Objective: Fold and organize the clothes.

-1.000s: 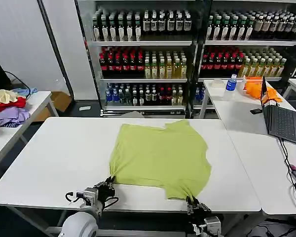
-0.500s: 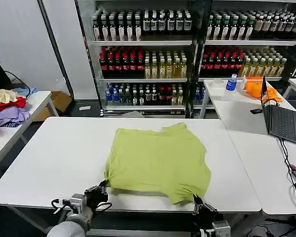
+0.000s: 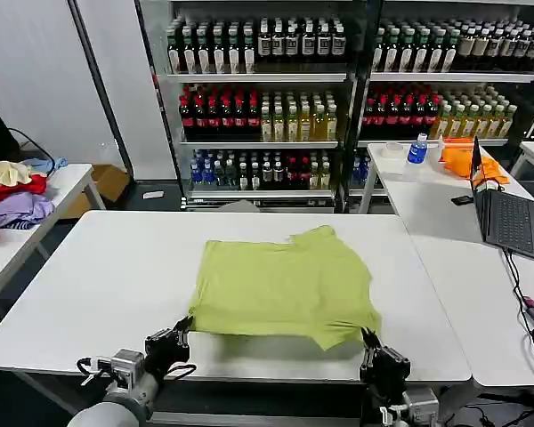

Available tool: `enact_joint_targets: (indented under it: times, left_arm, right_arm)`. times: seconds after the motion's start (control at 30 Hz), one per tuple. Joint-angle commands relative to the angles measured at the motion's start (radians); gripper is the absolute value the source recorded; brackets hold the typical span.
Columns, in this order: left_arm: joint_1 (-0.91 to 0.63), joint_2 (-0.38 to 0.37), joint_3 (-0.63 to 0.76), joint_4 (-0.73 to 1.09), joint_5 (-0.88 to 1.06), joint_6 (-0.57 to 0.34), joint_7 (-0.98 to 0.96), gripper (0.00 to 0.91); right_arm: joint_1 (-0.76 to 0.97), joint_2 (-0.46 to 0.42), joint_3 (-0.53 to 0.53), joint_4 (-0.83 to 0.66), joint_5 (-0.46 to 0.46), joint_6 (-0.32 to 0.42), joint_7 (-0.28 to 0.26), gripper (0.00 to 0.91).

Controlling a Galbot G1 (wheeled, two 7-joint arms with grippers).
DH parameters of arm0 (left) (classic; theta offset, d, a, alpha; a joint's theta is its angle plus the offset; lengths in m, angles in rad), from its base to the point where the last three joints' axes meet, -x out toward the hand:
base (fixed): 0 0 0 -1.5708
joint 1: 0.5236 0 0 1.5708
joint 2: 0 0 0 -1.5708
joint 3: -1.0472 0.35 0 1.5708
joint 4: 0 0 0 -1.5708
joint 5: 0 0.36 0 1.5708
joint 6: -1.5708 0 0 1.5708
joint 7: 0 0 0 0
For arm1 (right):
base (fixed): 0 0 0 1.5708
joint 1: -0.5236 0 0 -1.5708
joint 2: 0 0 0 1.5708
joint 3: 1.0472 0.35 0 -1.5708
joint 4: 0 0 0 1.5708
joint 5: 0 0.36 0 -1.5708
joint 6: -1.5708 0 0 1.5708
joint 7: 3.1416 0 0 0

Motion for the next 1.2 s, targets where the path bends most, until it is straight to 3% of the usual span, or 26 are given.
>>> enact_joint_targets:
  times: [0.03,0.5,0.87,0.9,0.93,0.97,1.0,1.03,1.07,1.2]
  left_arm:
    - [-0.079,0.021,0.029,0.095,0.011,-0.009,0.004,0.05]
    - [-0.305,-0.031,0.157,0.324,0.044,-0.028,-0.02,0.05]
    - [-0.38,-0.042,0.194,0.416,0.042,-0.038,-0.023,0.05]
    - [-0.383,-0.042,0.197,0.422,0.042,-0.039,-0.022,0.101]
    - [-0.385,-0.042,0.198,0.424,0.042,-0.04,-0.022,0.212]
    - [-0.386,-0.043,0.2,0.428,0.042,-0.041,-0.021,0.212]
    - [-0.387,-0.044,0.202,0.43,0.042,-0.041,-0.021,0.897]
    - [-0.388,-0.045,0.204,0.431,0.042,-0.041,-0.02,0.907]
    - [-0.388,-0.047,0.206,0.433,0.042,-0.039,-0.018,0.907]
    - [-0.39,-0.055,0.208,0.433,0.042,-0.043,-0.016,0.907]
  right_arm:
    - [0.07,-0.023,0.004,-0.048,0.001,0.011,0.003,0.0]
    - [0.373,-0.04,-0.101,-0.316,-0.037,0.032,-0.032,0.0]
    - [0.48,-0.033,-0.154,-0.461,-0.094,0.068,-0.045,0.0]
    - [0.484,-0.031,-0.157,-0.47,-0.102,0.075,-0.046,0.0]
    - [0.486,-0.029,-0.159,-0.476,-0.105,0.078,-0.046,0.0]
    - [0.49,-0.026,-0.162,-0.485,-0.115,0.084,-0.047,0.01]
    - [0.492,-0.023,-0.164,-0.49,-0.12,0.086,-0.047,0.453]
    - [0.492,-0.022,-0.165,-0.492,-0.122,0.086,-0.047,0.806]
    - [0.491,-0.016,-0.167,-0.496,-0.131,0.082,-0.044,0.907]
    - [0.479,-0.007,-0.17,-0.496,-0.16,0.05,-0.041,0.907]
